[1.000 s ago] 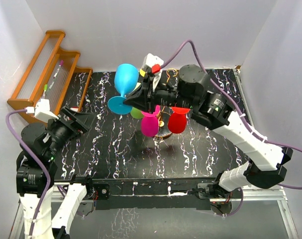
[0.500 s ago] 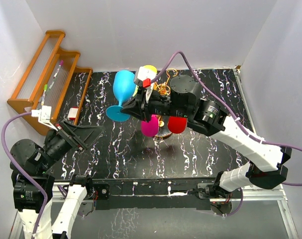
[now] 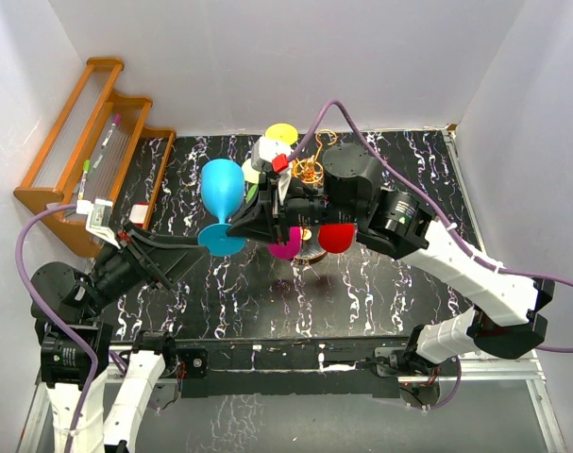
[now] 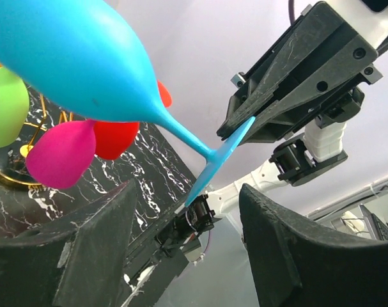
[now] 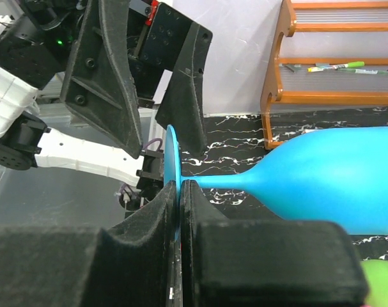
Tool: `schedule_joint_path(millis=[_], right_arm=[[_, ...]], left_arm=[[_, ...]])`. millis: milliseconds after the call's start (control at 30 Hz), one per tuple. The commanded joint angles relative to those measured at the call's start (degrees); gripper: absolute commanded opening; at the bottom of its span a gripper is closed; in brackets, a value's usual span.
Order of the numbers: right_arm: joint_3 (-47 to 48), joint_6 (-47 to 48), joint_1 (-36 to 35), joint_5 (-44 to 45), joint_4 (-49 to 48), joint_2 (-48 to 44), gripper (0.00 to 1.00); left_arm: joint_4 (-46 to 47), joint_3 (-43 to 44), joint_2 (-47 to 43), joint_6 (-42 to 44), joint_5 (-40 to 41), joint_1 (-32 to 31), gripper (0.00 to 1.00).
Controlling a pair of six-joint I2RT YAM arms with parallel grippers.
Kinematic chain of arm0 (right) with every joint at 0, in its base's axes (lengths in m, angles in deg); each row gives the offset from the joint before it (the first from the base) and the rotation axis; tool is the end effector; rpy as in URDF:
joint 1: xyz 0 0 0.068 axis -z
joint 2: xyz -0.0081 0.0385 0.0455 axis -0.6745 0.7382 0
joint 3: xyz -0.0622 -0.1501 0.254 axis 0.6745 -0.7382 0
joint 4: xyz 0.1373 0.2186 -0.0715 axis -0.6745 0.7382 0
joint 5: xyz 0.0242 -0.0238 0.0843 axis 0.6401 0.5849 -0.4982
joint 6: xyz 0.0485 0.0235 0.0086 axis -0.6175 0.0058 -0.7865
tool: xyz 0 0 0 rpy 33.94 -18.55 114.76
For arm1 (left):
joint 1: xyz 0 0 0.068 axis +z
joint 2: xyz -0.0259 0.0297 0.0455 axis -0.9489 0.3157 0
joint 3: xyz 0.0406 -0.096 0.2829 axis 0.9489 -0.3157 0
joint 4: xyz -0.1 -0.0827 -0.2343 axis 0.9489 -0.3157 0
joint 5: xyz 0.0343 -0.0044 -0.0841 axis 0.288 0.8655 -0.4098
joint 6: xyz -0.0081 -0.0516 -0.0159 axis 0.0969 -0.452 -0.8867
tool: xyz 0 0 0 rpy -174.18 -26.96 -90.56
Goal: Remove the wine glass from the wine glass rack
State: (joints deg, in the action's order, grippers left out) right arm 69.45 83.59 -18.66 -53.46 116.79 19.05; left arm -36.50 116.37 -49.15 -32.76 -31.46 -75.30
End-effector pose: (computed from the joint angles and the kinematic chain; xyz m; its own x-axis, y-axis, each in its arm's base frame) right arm 0.1216 0.2561 0.5361 -0.0737 -0.0954 -0.9927 -0.9973 0.0106 0.0730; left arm 0.0148 -0.0270 0.4643 -0.3829 -0.5104 -0.7700 0.6700 0.4205 -0.6118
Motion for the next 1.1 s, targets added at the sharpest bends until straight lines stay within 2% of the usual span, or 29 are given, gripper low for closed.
schedule_joint_path(millis=[0, 300, 467, 533, 667, 733, 767, 900, 1067], right_arm=[[2.0, -1.9, -0.3, -2.4, -2.3, -1.1, 0.08], [2.9, -3.4, -0.5, -2.8, -3.4, 0.9, 0.08], [3.6, -4.1, -0.7, -3.0, -3.8, 1.9, 0.08], [3.7, -4.5, -0.8, -3.0, -4.2, 2.1, 0.08], [3.6, -5.1, -1.0, -3.2, -4.8, 2.4, 0.08], [3.2, -5.3, -1.0, -3.1, -4.9, 2.2, 0.08], [3.0, -5.5, -1.0, -3.0, -4.7, 2.1, 0.11], [1.4, -5.7, -1.0, -3.1, -2.5, -0.1, 0.36], [-0.6, -5.0, -1.0, -5.8, 0.3, -3.2, 0.47]], left_arm=[[8.4, -1.0, 0.3, -2.1, -4.0, 0.3, 0.61], [12.6, -2.8, 0.2, -3.9, -5.8, 0.2, 0.46], [14.0, -4.4, -0.1, -4.4, -6.6, 0.3, 0.42], [14.3, -5.0, -0.2, -4.4, -6.7, 0.3, 0.34], [14.3, -5.5, -0.2, -4.0, -6.6, 0.3, 0.0], [13.0, -5.1, -0.2, -3.1, -6.0, 0.3, 0.0], [12.5, -4.8, -0.2, -2.6, -5.8, 0.3, 0.0], [13.0, -4.2, -0.4, -1.9, -5.6, 0.3, 0.0], [14.7, -4.3, -0.7, -2.1, -6.4, 0.3, 0.0]])
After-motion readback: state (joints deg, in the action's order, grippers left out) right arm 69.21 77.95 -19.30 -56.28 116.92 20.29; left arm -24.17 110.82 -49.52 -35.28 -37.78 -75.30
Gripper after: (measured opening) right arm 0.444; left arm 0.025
